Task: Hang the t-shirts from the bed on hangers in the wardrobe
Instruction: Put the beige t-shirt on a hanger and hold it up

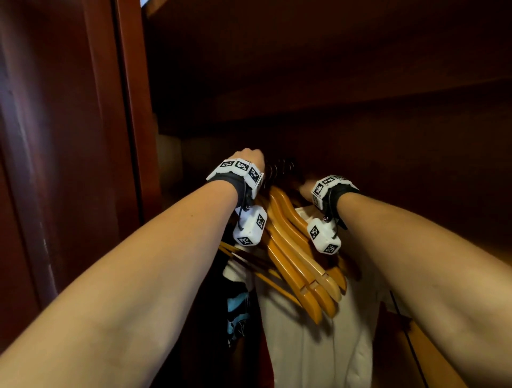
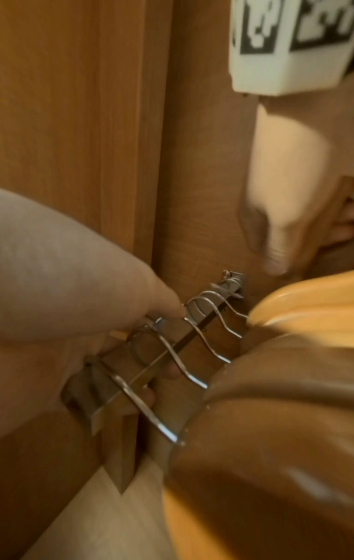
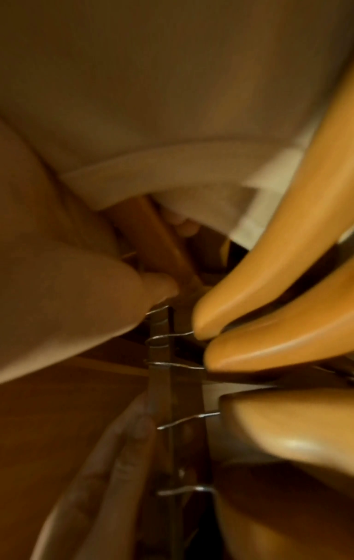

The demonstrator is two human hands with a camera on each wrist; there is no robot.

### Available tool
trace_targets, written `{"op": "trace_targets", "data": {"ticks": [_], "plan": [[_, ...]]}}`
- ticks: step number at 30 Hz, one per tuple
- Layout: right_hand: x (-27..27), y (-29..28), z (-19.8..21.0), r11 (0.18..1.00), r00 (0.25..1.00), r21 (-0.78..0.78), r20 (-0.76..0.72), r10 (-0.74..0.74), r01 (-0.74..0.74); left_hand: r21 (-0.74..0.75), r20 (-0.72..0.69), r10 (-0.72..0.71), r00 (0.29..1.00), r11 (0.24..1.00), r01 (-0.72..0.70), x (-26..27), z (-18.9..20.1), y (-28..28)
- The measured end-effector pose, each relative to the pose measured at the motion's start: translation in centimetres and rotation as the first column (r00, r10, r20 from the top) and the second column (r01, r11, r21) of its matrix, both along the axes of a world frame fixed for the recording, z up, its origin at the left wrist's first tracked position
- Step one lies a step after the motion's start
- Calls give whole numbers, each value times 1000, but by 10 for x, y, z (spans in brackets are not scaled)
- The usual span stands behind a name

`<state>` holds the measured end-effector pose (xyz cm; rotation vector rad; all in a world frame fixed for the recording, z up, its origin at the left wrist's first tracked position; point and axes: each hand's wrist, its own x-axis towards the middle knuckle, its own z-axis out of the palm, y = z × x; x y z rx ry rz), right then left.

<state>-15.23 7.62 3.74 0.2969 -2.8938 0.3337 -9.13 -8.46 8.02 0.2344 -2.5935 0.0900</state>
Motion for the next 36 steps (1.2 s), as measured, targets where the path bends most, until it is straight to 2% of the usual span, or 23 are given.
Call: {"op": "trace_targets", "data": {"ticks": [2, 5, 14, 18, 22, 28, 36], "plan": [[0, -5, -4, 999, 998, 18, 46, 31, -32, 1, 2, 1, 1000, 1000, -1, 1, 0, 0], [-5, -7, -11, 998, 997, 23, 41, 59, -60, -18, -13, 10, 1000, 1000, -11, 3, -5, 1], [11, -28, 5, 963, 994, -249, -35, 101, -107, -129, -1, 17, 1000, 991, -17, 0, -13, 6], [15, -34, 0, 973, 990, -181, -34, 136, -140, -173, 24, 6, 1000, 985, -2, 4, -14, 6], [16, -41, -10, 981, 992, -143, -7, 129, -128, -184, 60, 20, 998, 983, -9, 5, -13, 8], [24, -46, -18, 974, 996, -208, -12, 87, -88, -205, 71, 21, 997, 979, -6, 4, -11, 5], [34, -36, 0, 951, 997, -305, -79, 24, -47, -201, 85, 14, 996, 980, 3, 0, -9, 3]]}}
